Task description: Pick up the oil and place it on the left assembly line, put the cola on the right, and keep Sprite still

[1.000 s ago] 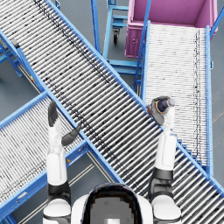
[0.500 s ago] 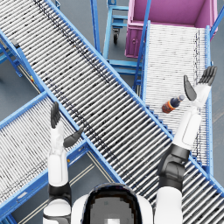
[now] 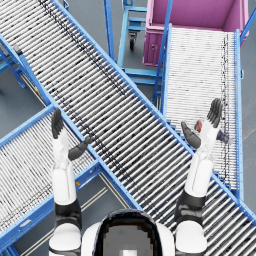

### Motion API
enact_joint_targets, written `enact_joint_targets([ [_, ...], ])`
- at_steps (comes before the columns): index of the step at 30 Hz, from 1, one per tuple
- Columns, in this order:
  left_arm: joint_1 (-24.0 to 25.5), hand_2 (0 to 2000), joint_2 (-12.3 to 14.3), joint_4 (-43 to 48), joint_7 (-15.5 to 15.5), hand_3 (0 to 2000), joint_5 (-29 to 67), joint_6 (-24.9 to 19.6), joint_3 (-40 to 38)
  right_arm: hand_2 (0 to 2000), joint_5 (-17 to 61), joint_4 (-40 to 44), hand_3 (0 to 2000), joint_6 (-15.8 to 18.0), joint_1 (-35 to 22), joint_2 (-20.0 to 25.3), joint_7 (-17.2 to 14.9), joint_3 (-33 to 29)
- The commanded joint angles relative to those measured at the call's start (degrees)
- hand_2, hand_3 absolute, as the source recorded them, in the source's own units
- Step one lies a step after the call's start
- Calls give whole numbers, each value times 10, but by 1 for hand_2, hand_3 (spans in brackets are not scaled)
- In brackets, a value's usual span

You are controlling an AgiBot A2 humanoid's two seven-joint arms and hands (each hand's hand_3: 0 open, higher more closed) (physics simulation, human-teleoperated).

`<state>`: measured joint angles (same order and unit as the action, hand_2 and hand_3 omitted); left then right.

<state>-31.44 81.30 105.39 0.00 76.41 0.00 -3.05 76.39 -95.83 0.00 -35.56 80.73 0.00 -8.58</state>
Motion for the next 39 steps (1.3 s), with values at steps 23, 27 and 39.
enact_joint_targets([
  [23, 89, 0, -73, -21, 35, 0, -115, 35, 85, 0, -115, -58, 0, 34, 139, -67, -35, 130],
  [27, 114, 0, -93, -22, 44, 0, -147, 44, 111, 0, -147, -63, 0, 44, 160, -88, -45, 160],
  [39, 148, 0, -121, -25, 57, 0, -191, 58, 146, 0, -190, -71, 0, 57, 189, -115, -58, 201],
])
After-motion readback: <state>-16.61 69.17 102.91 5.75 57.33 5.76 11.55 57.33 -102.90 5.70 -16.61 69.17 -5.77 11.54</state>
